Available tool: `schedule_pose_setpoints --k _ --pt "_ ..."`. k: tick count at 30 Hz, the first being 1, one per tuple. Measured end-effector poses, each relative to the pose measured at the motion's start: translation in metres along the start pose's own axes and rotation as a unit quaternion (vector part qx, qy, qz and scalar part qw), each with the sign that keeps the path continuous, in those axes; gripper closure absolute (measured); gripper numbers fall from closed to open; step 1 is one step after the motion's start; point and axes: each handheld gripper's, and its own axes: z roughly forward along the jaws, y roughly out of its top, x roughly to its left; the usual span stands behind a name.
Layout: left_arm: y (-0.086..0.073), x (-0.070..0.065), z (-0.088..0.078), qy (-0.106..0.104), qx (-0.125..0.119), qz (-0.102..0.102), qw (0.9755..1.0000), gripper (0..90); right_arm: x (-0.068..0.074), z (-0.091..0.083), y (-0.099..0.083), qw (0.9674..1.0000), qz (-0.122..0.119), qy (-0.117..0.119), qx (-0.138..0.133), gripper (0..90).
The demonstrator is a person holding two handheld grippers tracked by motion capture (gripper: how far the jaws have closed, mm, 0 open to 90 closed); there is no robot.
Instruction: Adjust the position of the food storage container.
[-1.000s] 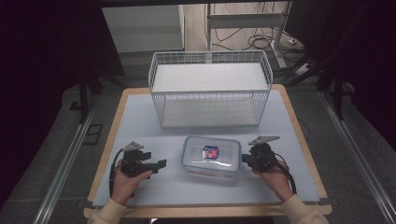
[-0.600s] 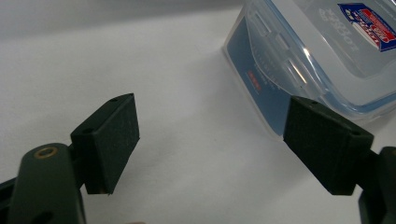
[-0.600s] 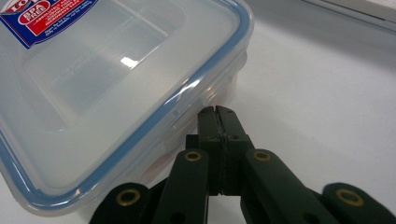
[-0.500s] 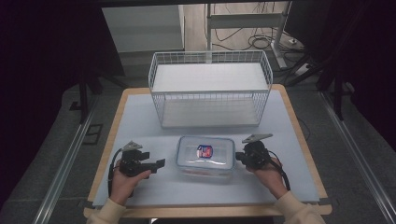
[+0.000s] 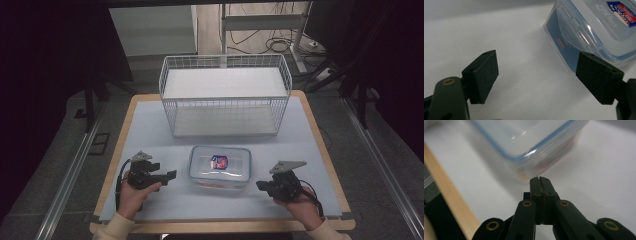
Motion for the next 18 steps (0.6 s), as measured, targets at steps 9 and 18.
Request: schedule_pose_setpoints --k 9,18 --pt "0.000 0.000 0.000 0.000 0.001 0.000 1.0000 18.2 0.037 0.012 -0.006 0.9970 -0.059 0.040 0.029 89.9" --pt "-0.002 0.001 0.001 0.000 0.003 -0.001 1.0000 18.2 0.045 0.036 0.005 0.9958 -0.078 0.039 0.027 89.9"
